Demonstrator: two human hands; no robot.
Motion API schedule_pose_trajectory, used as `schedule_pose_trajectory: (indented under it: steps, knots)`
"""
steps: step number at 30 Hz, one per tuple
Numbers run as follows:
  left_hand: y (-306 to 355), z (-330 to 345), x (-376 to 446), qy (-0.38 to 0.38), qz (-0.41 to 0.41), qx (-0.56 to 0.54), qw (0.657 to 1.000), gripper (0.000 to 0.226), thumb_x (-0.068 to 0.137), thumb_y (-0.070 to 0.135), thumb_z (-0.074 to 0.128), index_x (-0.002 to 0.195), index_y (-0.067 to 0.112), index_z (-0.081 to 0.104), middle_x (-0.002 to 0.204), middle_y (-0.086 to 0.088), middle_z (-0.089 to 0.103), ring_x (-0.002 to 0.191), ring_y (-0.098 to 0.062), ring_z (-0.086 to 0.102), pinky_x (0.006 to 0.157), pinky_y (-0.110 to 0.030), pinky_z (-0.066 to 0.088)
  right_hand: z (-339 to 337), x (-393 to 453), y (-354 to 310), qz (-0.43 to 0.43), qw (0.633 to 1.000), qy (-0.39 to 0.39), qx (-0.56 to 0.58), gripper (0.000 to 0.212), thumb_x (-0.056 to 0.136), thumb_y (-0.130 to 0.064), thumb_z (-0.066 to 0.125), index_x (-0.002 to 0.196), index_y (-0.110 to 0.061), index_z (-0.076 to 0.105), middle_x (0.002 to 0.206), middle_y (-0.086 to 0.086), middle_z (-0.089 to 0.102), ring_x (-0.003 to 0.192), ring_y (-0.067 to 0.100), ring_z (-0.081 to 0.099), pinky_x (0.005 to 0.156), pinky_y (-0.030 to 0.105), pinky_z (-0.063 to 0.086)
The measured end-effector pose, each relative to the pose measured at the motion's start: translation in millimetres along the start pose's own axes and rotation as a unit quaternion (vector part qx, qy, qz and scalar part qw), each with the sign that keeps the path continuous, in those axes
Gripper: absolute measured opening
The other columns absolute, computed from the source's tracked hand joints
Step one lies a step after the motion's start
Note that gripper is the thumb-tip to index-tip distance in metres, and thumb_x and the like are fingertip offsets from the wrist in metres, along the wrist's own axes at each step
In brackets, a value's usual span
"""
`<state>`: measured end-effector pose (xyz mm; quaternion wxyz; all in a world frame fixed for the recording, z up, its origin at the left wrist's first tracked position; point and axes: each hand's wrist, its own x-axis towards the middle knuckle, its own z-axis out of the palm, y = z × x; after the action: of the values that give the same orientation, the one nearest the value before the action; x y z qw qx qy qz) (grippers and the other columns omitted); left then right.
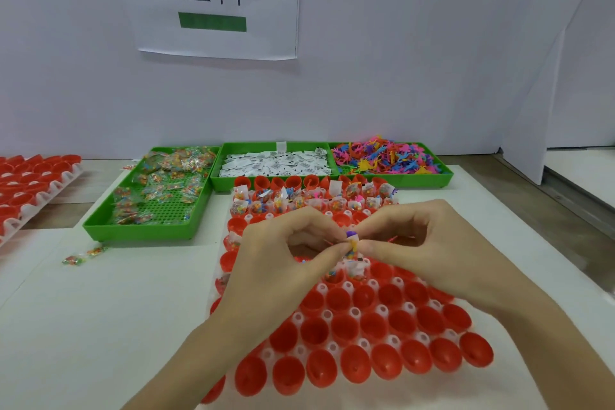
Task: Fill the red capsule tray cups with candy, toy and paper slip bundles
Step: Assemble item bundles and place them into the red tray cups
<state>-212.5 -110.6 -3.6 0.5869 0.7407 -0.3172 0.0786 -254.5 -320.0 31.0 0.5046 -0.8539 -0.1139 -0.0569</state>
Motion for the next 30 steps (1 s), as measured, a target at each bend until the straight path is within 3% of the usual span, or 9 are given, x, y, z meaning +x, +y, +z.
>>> schedule_pose_trajectory:
  steps: [9, 16, 22, 26, 30]
  knots:
    - [-5.7, 32.3, 34.0, -0.108, 0.001, 0.109, 0.988, 0.008, 0.081, 0.017, 0.086, 0.084, 0.017, 0.078, 0.075, 0.008, 0.074, 0.074, -0.006, 0.070, 0.071, -0.023, 0.057, -29.4, -0.3, 21.8, 0.066, 0.995, -0.039, -0.058, 0.010, 0.085, -0.016, 0.082, 0.093, -0.023, 0.080, 0.085, -0.002, 0.078, 0.080, 0.013, 0.075, 0.077, 0.023, 0.059]
    - [-10.1, 43.5, 43.5, -0.152, 0.013, 0.169, 0.974, 0.012, 0.080, 0.021, 0.087, 0.079, 0.014, 0.078, 0.079, 0.010, 0.075, 0.087, 0.000, 0.067, 0.079, 0.000, 0.041, -33.8, 2.7, 35.9, 0.107, 0.989, -0.061, -0.087, 0.014, 0.084, -0.020, 0.082, 0.095, -0.028, 0.079, 0.083, -0.003, 0.078, 0.079, 0.012, 0.075, 0.077, 0.026, 0.061]
    - [-8.0, 37.0, 45.0, -0.188, 0.031, 0.223, 0.956, 0.012, 0.080, 0.029, 0.086, 0.079, 0.021, 0.077, 0.067, 0.026, 0.059, 0.087, 0.005, 0.051, 0.085, -0.005, 0.027, -28.3, 5.3, 37.6, 0.081, 0.990, -0.068, -0.097, 0.014, 0.084, -0.018, 0.083, 0.093, -0.028, 0.078, 0.084, -0.006, 0.078, 0.081, 0.010, 0.074, 0.072, 0.018, 0.056]
    - [-4.6, 36.4, 47.1, -0.218, 0.054, 0.261, 0.939, 0.010, 0.082, 0.027, 0.084, 0.081, 0.021, 0.076, 0.074, 0.021, 0.058, 0.095, -0.011, 0.043, 0.077, -0.016, 0.034, -25.1, 5.7, 37.0, 0.062, 0.987, -0.077, -0.130, 0.018, 0.081, -0.014, 0.083, 0.089, -0.028, 0.075, 0.083, -0.007, 0.076, 0.079, 0.009, 0.072, 0.065, 0.014, 0.051]
    - [-0.9, 37.4, 46.2, -0.231, 0.059, 0.268, 0.933, 0.006, 0.082, 0.018, 0.083, 0.084, 0.019, 0.077, 0.073, 0.023, 0.049, 0.097, -0.013, 0.042, 0.074, -0.019, 0.037, -22.9, 4.7, 38.0, 0.038, 0.981, -0.079, -0.171, 0.020, 0.078, -0.011, 0.083, 0.084, -0.026, 0.071, 0.080, -0.011, 0.073, 0.075, 0.009, 0.068, 0.060, 0.011, 0.044]
